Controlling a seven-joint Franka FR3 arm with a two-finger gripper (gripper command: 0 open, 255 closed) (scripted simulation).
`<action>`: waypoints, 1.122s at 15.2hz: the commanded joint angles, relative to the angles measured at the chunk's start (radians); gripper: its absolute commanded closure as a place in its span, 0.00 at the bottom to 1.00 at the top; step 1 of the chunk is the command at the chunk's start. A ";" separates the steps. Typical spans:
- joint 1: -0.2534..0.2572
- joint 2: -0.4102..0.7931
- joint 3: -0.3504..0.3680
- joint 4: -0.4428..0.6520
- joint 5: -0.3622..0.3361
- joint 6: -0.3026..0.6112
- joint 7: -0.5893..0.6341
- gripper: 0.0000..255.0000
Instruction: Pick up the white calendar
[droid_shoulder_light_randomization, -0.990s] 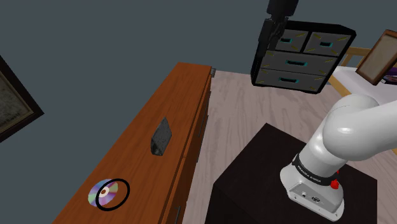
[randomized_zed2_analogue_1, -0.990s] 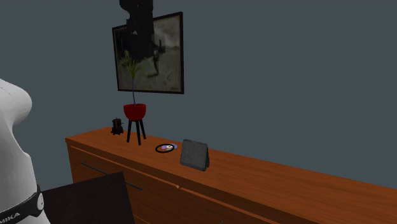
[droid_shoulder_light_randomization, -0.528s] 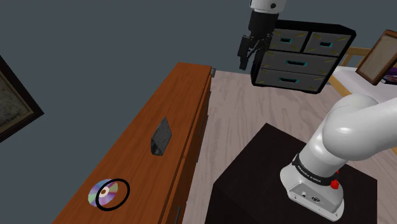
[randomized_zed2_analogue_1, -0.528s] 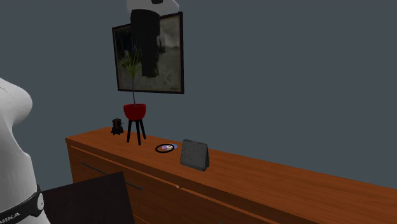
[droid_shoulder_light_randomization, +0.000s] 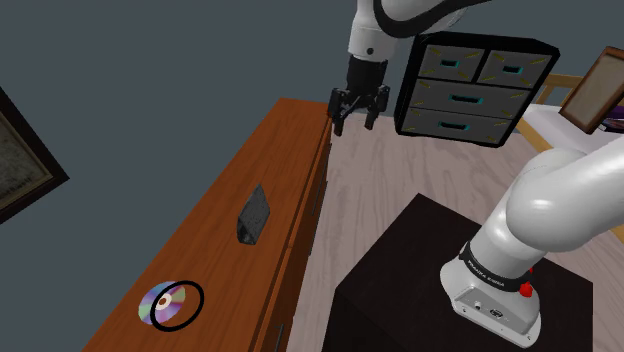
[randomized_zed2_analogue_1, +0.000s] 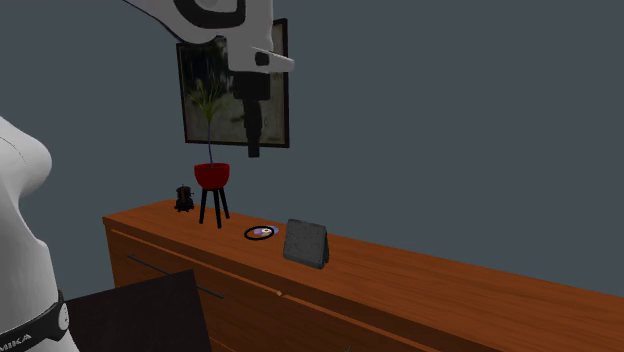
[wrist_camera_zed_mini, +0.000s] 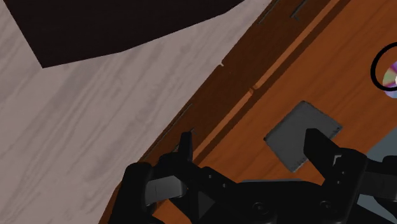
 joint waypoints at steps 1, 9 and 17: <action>-0.003 0.057 0.033 -0.003 0.019 0.066 0.071 0.00; -0.029 0.352 0.139 0.079 0.027 0.298 0.342 0.00; -0.027 0.682 0.172 0.250 -0.069 0.468 0.637 0.00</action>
